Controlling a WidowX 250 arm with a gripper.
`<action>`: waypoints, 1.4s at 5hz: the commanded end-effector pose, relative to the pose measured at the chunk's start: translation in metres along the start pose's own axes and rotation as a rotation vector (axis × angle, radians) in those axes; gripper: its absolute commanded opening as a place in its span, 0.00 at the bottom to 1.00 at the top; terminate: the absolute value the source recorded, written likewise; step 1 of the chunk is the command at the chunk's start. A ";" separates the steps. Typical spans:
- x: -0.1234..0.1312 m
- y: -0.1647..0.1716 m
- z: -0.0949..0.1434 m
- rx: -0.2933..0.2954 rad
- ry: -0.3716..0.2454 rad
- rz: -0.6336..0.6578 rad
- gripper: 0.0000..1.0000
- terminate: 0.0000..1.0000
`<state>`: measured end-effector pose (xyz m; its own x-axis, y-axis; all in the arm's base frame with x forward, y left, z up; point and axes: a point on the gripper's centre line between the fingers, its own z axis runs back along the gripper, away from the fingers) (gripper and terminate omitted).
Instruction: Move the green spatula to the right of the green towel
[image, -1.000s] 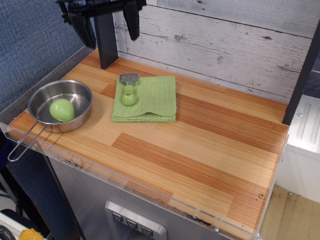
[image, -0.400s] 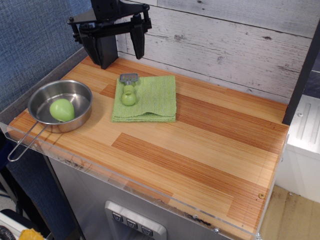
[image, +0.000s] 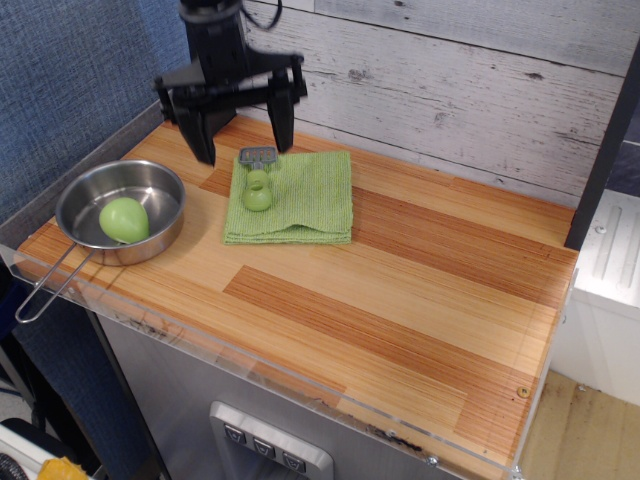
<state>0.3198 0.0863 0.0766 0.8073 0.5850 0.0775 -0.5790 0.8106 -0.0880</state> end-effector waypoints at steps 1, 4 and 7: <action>0.003 -0.004 -0.010 0.002 -0.018 -0.024 1.00 0.00; 0.007 -0.002 -0.028 0.018 0.010 -0.028 1.00 0.00; 0.009 -0.002 -0.040 0.039 0.033 -0.028 1.00 0.00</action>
<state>0.3255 0.0879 0.0251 0.8236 0.5672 0.0054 -0.5668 0.8232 -0.0330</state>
